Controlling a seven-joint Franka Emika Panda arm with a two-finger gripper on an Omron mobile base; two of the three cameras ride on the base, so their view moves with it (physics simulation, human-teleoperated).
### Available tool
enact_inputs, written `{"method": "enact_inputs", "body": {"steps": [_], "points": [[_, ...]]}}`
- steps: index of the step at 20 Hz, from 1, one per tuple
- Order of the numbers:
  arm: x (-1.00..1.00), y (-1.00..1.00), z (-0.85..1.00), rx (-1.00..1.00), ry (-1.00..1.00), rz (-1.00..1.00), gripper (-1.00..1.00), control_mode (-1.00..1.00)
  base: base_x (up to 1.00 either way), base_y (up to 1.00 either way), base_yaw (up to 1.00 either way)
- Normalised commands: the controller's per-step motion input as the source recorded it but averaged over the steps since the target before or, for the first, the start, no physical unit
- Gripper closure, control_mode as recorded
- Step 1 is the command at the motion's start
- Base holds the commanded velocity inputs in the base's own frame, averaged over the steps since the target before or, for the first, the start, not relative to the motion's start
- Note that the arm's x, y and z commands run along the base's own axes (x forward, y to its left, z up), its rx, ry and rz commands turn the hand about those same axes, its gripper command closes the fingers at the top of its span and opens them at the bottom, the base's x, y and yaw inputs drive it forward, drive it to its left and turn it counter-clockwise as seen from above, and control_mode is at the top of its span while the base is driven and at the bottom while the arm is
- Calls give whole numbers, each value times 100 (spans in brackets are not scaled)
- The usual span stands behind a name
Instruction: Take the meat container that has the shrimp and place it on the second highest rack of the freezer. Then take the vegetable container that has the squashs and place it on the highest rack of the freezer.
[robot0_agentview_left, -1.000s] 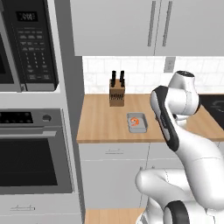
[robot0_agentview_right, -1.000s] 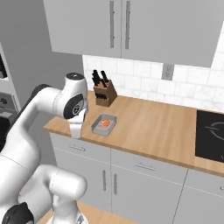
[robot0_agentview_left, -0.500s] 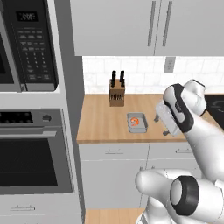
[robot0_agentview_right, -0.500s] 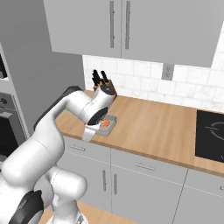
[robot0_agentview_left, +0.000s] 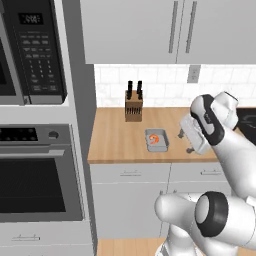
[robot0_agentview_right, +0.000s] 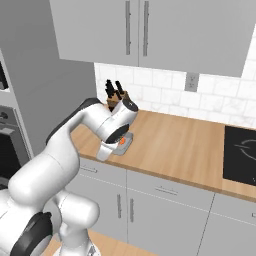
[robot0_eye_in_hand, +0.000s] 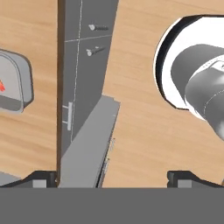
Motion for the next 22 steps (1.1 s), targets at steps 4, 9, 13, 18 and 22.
{"method": "enact_inputs", "body": {"steps": [4,9,13,18,22], "points": [[3,2,-11,-2,0,-11,-100,-100,0,0,0],[9,3,-16,-1,4,-3,-100,-100,0,0,0],[30,0,-17,0,9,0,-100,-100,0,0,0],[51,0,-15,3,14,0,-100,-100,0,0,0],[33,0,-10,4,10,0,-100,-100,0,0,0]]}}
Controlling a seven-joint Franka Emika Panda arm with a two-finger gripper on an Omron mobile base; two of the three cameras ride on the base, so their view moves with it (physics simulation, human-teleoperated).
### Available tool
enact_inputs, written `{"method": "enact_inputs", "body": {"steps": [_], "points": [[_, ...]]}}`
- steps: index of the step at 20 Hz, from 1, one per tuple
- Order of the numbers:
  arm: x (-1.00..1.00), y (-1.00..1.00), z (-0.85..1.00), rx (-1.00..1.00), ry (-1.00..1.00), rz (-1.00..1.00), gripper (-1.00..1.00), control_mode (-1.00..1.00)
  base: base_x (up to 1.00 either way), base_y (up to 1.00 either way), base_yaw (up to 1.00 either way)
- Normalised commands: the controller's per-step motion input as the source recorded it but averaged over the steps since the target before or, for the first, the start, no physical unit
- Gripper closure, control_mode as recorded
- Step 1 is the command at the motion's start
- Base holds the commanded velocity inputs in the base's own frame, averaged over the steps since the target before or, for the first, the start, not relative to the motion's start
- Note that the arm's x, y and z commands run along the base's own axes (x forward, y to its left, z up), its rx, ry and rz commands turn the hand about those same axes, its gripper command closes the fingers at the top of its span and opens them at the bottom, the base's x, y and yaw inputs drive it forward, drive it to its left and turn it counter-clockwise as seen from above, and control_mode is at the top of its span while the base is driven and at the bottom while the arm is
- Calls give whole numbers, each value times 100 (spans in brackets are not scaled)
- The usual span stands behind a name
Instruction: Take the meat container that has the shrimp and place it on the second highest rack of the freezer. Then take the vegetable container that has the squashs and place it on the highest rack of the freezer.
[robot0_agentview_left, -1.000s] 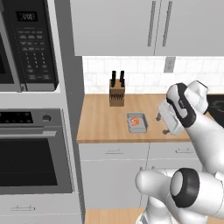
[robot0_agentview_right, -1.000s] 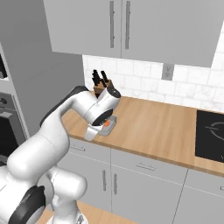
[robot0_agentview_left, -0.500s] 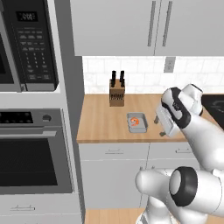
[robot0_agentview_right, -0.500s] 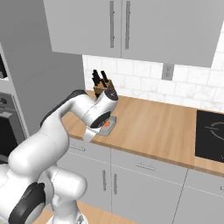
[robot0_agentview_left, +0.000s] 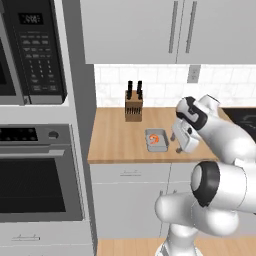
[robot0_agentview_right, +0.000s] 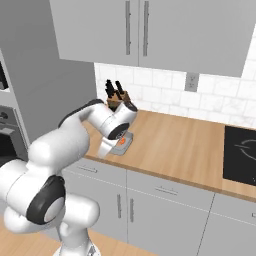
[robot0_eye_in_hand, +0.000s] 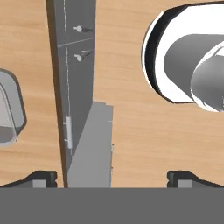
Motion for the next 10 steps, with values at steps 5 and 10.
{"method": "enact_inputs", "body": {"steps": [5,10], "points": [[21,0,-13,0,2,0,-100,-100,0,0,0],[13,0,-26,0,0,0,-100,-100,0,0,0]]}}
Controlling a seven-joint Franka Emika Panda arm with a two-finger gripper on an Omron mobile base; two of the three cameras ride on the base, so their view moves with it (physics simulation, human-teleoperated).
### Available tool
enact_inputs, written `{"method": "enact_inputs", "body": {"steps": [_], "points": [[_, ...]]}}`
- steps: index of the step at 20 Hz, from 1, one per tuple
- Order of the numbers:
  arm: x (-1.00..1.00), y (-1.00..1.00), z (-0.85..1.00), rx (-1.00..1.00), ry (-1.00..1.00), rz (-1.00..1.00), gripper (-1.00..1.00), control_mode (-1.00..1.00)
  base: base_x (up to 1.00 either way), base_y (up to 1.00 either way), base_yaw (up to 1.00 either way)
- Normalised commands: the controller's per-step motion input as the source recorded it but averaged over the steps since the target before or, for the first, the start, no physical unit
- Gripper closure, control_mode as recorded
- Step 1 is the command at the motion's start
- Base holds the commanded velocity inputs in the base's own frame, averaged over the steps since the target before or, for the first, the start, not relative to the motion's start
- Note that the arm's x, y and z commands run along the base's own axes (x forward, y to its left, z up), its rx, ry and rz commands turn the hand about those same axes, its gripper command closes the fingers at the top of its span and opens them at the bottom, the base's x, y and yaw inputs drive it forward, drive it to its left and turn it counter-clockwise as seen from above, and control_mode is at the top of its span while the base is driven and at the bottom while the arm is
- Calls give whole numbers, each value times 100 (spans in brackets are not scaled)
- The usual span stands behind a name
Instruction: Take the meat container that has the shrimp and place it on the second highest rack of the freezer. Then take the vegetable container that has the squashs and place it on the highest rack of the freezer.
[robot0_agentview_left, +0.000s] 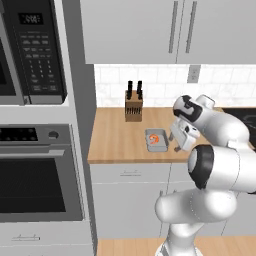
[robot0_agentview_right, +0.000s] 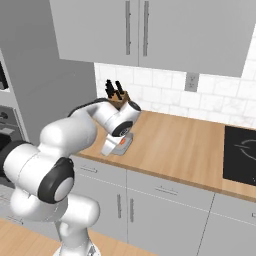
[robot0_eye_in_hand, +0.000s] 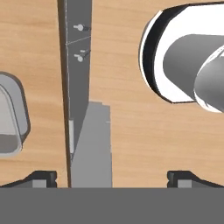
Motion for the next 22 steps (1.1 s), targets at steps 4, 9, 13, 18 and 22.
{"method": "enact_inputs", "body": {"steps": [4,9,13,18,22], "points": [[2,0,-31,0,0,0,-100,-100,0,0,0],[10,0,-18,0,0,-1,-100,-100,0,0,0],[5,0,-8,0,-1,-3,-100,-100,0,0,0],[3,0,-8,0,-2,-3,-100,-100,0,0,0],[16,0,-15,0,0,-3,-100,-100,0,0,0]]}}
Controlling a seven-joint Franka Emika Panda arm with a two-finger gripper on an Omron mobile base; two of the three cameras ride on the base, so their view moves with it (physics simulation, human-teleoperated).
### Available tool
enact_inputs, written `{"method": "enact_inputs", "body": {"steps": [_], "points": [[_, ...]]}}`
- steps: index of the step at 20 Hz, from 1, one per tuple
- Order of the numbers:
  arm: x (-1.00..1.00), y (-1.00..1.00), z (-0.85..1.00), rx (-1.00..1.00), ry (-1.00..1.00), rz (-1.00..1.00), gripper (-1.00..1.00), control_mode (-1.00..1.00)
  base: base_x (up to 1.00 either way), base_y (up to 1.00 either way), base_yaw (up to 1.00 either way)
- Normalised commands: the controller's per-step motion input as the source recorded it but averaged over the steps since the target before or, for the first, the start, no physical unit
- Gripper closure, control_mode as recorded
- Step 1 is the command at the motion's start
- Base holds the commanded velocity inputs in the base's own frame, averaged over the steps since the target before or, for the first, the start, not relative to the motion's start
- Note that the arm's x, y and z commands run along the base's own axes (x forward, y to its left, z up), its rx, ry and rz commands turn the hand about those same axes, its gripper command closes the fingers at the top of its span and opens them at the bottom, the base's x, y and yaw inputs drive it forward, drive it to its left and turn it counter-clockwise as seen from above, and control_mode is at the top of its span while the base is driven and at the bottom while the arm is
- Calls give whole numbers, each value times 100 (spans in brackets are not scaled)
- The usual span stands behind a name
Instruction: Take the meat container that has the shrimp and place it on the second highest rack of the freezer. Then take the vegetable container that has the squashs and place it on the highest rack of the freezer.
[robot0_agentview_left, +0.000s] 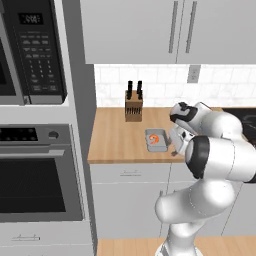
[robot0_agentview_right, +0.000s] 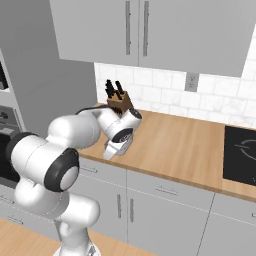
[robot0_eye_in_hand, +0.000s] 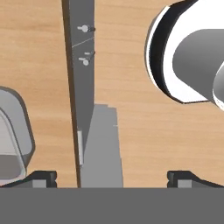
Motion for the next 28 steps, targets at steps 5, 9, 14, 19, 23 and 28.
{"method": "enact_inputs", "body": {"steps": [5,9,14,19,23,28], "points": [[39,0,-21,0,0,-1,-100,-100,0,0,0],[69,0,-24,0,10,0,-100,-100,0,0,0],[30,0,-13,0,1,0,-100,-100,0,0,0],[17,0,-11,0,0,0,-100,-100,0,0,0],[16,0,-29,0,0,0,-100,-100,0,0,0],[0,0,-36,-2,0,-2,-100,-100,0,0,0]]}}
